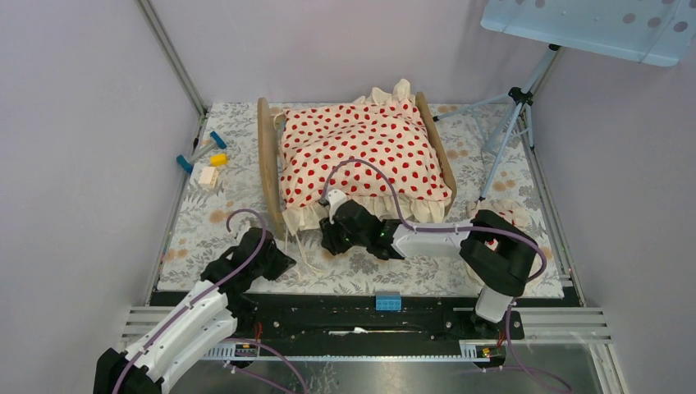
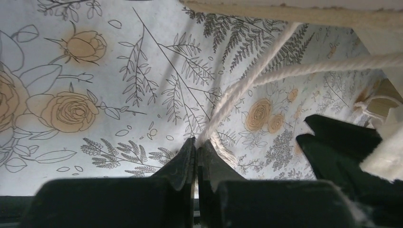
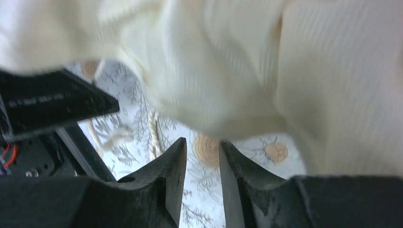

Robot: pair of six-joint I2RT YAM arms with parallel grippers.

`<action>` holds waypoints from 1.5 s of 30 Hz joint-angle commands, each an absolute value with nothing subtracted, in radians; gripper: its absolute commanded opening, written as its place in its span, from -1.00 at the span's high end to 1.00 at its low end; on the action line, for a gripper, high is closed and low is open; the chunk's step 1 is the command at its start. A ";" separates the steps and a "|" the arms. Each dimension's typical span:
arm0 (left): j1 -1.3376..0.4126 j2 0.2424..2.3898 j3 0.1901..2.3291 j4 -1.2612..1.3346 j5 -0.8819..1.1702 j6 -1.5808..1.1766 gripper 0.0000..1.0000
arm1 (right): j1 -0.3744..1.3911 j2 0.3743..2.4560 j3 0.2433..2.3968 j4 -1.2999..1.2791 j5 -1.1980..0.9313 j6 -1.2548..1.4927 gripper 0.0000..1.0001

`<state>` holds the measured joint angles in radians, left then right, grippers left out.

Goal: Set up the pet bed
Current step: Cross the ropes on the bed frame.

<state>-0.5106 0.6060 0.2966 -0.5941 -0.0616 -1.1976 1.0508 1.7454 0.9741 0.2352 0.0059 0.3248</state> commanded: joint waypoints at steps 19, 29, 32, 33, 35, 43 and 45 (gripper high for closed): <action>-0.515 0.563 0.405 -0.528 0.015 -1.387 1.00 | 1.204 1.355 0.657 0.393 0.361 0.399 0.16; -0.524 0.730 0.341 -0.221 0.072 -1.528 1.00 | 1.203 1.057 0.474 0.320 0.490 0.490 0.16; -0.538 0.796 0.341 -0.136 0.054 -1.526 1.00 | 1.203 0.999 0.435 0.296 0.501 0.509 0.14; -0.542 0.826 0.336 -0.106 0.052 -1.523 1.00 | 1.202 0.982 0.427 0.288 0.504 0.514 0.12; -0.548 0.891 0.322 -0.040 0.056 -1.514 0.78 | 1.203 0.952 0.410 0.273 0.504 0.519 0.09; -0.564 1.022 0.315 0.017 0.069 -1.467 -0.03 | 1.203 0.838 0.378 0.219 0.517 0.517 0.03; -0.566 0.997 0.316 0.002 0.060 -1.459 -0.07 | 1.203 0.818 0.367 0.226 0.511 0.501 0.00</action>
